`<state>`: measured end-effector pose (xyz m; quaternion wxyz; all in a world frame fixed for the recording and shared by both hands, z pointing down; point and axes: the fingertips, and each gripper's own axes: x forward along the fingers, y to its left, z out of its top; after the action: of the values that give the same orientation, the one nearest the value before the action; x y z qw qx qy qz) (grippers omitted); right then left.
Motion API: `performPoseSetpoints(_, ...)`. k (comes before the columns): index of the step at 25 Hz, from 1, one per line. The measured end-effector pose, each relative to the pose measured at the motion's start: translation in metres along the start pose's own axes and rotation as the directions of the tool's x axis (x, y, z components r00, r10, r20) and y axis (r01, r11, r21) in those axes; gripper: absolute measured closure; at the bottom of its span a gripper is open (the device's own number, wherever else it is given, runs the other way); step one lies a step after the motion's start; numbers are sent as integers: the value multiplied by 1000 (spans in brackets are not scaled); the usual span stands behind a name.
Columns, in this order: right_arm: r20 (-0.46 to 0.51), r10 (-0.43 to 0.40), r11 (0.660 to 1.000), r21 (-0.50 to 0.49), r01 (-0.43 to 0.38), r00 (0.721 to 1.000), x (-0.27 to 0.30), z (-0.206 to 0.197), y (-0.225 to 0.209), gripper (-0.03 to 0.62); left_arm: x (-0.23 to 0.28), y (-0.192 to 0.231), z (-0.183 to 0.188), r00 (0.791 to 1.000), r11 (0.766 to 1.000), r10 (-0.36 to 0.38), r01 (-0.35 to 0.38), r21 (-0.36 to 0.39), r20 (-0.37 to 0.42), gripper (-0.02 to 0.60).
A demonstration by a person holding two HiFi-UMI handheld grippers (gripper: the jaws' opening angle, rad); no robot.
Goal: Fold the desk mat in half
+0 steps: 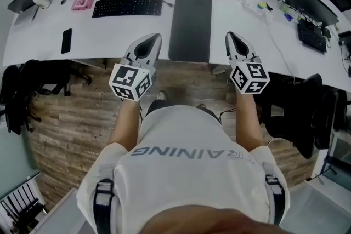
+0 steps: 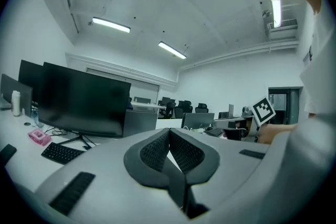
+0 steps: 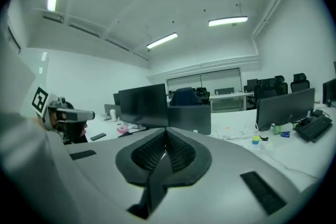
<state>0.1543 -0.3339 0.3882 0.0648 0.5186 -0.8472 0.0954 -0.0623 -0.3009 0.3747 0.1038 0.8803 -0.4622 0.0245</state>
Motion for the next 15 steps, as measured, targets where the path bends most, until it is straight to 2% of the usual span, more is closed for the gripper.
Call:
performPoseSetpoints(3, 78, -56, 998, 19, 55, 995, -31, 23, -16, 571, 17, -20, 12, 999, 999, -33, 33, 10, 21, 554)
performPoseSetpoints(9, 185, -135, 990, -3, 138, 973, -85, 58, -37, 571, 42, -58, 28, 993, 993, -107, 106, 43, 39, 554)
performPoseSetpoints(15, 181, -132, 989, -45, 142, 975, -98, 64, -38, 571, 49, -75, 31, 990, 989, -139, 138, 52, 34, 554)
